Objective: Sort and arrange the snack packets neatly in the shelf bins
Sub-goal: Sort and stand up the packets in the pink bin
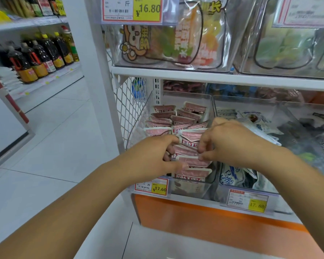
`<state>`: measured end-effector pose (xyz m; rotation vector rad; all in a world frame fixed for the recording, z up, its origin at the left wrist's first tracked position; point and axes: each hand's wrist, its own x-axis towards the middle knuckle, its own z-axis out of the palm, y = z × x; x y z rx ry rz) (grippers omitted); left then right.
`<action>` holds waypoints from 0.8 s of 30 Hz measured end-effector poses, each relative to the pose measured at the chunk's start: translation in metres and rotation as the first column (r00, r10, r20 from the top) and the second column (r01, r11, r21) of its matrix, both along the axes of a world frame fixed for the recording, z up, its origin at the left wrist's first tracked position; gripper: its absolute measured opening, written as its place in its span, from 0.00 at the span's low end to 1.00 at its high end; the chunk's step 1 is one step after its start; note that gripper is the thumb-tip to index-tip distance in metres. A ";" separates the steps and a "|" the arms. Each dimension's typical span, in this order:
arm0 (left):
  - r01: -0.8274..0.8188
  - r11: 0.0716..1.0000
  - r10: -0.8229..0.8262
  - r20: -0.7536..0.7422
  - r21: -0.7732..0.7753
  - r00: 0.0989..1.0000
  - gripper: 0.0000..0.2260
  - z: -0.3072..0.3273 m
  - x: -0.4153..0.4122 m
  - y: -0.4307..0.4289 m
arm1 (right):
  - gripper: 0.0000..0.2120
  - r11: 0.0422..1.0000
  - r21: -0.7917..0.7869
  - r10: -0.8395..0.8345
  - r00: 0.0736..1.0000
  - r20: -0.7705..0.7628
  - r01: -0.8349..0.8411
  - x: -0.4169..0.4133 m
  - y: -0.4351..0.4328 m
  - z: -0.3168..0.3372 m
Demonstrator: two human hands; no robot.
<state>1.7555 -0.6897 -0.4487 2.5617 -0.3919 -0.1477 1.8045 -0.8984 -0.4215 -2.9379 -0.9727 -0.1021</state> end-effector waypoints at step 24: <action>-0.035 0.991 0.033 -0.020 -0.128 0.999 0.23 -0.018 0.009 -0.003 | 0.14 1.000 0.008 -0.018 0.993 -0.118 0.019 0.000 0.001 -0.012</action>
